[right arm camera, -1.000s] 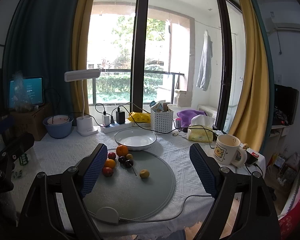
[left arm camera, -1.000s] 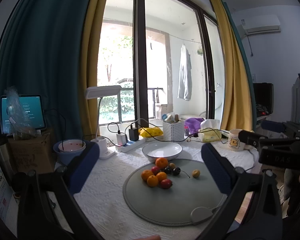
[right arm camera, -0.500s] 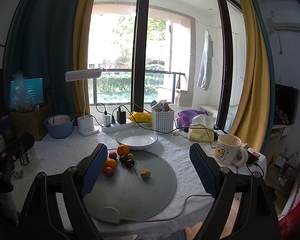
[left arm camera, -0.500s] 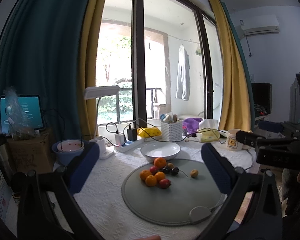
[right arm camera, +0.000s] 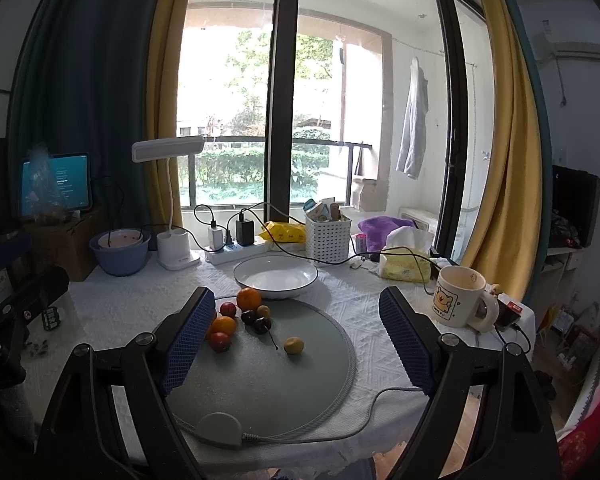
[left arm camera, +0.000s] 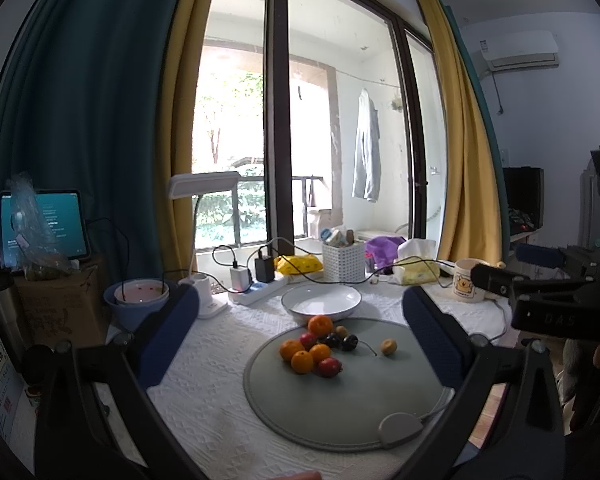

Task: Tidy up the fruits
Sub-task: 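Grasp the small brown fruit with the right gripper while the left gripper approaches an orange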

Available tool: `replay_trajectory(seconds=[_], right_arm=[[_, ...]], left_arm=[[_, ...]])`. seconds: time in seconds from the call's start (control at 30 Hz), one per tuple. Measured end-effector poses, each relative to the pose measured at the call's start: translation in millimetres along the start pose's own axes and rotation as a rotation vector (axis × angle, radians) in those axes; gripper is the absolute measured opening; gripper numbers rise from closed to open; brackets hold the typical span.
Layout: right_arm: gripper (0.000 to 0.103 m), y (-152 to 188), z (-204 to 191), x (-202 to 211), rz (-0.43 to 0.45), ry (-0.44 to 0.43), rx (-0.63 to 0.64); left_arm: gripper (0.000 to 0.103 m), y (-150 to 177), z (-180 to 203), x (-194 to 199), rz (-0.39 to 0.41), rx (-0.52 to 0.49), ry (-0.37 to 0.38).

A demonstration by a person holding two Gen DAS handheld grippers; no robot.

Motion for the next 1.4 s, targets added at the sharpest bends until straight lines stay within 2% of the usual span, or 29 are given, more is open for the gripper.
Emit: replay_trajectory(seconds=[0.43,0.67,0.97,1.13,1.17,1.23,1.4], right_arm=[[0.087,8.9,2.0,-14.8,-0.034,-0.008,-0.005],[0.087,26.7,9.3,-52.5,-0.122,-0.013,-0.013],[0.086,55.9,20.8,-107.7,-0.273,-0.054,-0.044],[0.084,66.9,23.9,-135.7,-0.323,-0.084,-0.051],[0.083,69.1,24.3,-141.2,-0.334,-0.091,-0.052],[0.082,73.9,24.9,-152.7,-0.361,-0.105,-0.054],[0.081,82.8,21.7,-177.1,-0.407,-0.145,-0.052]], left_arm=[[0.102,9.2,3.4,-15.1,-0.048,0.005,0.002],[0.102,31.2,0.3,-54.3,-0.176,0.015,-0.008],[0.102,70.9,-5.7,-121.6,-0.392,0.029,-0.025],[0.101,86.5,-5.6,-149.8,-0.465,0.025,-0.024],[0.100,90.2,-5.9,-156.2,-0.481,0.026,-0.025],[0.085,95.8,-8.0,-165.9,-0.508,0.030,-0.031],[0.064,114.5,-19.8,-193.4,-0.602,0.066,-0.070]])
Point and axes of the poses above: each gripper's, at about its wrist camera, not at the fingertips, and x roughly against the way its jaws point, z to its right, y to its underside, the point moved 5 cm from there along -x, roughly the way its jaws point, and after that the axes turned 7 degrees about x, right-handed, at the moved point
